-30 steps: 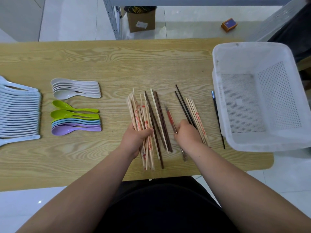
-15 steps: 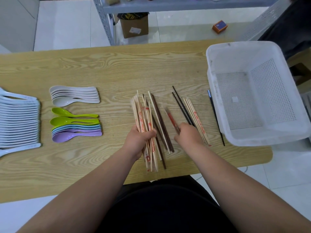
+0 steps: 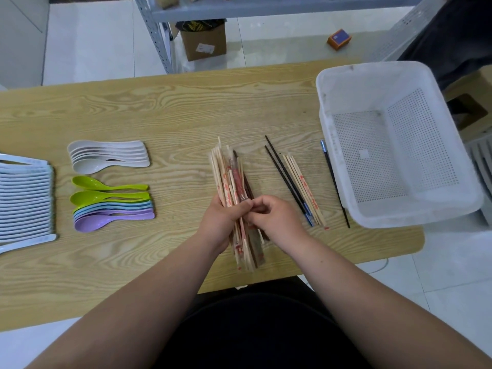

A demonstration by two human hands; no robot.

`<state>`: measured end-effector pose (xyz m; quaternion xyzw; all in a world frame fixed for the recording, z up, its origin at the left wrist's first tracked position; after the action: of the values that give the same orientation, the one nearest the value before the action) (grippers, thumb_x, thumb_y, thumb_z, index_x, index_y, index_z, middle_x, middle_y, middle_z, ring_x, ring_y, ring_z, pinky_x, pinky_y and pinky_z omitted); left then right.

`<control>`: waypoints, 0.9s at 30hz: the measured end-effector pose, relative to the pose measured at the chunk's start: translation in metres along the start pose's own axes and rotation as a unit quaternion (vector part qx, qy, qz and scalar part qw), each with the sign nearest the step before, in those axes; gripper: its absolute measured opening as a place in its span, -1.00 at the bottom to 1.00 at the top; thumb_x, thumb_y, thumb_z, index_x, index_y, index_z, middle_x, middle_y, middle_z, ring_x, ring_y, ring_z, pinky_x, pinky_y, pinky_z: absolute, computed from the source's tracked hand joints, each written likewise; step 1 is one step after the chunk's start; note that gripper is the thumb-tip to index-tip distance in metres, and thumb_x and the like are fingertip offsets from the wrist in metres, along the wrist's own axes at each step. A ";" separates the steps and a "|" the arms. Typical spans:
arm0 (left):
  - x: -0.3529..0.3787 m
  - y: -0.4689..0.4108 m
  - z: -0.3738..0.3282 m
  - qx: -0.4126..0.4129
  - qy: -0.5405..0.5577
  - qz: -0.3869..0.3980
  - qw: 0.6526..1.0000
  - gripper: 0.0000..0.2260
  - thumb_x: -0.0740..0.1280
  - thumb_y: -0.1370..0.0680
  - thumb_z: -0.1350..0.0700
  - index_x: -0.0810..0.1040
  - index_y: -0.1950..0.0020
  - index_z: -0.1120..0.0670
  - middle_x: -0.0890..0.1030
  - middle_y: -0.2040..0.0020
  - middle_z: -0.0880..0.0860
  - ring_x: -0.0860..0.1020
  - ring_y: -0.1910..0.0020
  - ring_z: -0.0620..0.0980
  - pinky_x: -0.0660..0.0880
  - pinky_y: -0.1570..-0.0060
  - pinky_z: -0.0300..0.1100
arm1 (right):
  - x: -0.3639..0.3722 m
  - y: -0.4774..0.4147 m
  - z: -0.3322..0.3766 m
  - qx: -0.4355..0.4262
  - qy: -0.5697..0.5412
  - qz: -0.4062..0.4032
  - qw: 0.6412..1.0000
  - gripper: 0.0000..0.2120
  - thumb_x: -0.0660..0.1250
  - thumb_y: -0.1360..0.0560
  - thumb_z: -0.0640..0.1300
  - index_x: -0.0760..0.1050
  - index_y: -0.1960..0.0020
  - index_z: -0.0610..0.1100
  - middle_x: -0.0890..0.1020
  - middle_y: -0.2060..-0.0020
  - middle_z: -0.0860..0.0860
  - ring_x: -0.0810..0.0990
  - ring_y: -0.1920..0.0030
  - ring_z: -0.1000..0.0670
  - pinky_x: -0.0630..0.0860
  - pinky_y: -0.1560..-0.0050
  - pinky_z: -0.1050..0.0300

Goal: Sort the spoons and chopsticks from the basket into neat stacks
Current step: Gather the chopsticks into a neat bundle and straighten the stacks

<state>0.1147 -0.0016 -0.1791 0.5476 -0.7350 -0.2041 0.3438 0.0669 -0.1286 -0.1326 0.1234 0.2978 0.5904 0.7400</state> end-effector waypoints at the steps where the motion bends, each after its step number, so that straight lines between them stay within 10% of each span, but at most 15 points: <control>1: -0.001 0.000 0.000 -0.002 -0.003 -0.009 1.000 -0.64 0.46 -0.48 0.36 0.46 -0.23 0.27 0.64 -0.03 0.36 0.66 0.01 0.35 0.64 0.10 0.14 | 0.001 0.000 0.000 -0.005 0.003 0.019 1.000 -0.85 0.51 -0.47 -0.14 0.67 -0.03 0.00 0.72 0.15 0.10 0.68 0.12 0.16 0.60 0.06 0.25; 11: -0.005 -0.005 0.012 -0.014 -0.044 -0.041 0.998 -0.72 0.46 -0.49 0.32 0.53 -0.16 0.13 0.67 0.17 0.07 0.67 0.23 0.02 0.58 0.18 -0.04 | -0.095 -0.034 -0.057 0.050 0.392 -0.140 0.908 -0.57 0.16 -0.65 -0.11 0.29 -0.49 -0.18 0.37 -0.36 -0.18 0.34 -0.35 -0.17 0.35 -0.36 -0.06; 27: -0.022 -0.003 0.016 -0.017 -0.047 -0.087 0.995 -0.77 0.47 -0.49 0.29 0.53 -0.08 0.10 0.63 0.22 0.04 0.63 0.27 0.01 0.57 0.21 -0.04 | -0.092 -0.046 -0.070 0.122 0.248 -0.111 0.954 -0.86 0.46 -0.51 -0.05 0.53 0.02 -0.05 0.63 0.18 0.02 0.60 0.15 -0.08 0.34 0.25 0.13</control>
<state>0.1081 0.0171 -0.1983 0.5936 -0.6963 -0.2715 0.2986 0.0514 -0.2398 -0.1856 0.0279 0.5537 0.4755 0.6830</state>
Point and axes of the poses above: each hand's wrist, its own y-axis away from the middle knuckle, its own x-axis out of the palm, z = x × y, the point moved 8 cm from there along -y, towards the middle knuckle
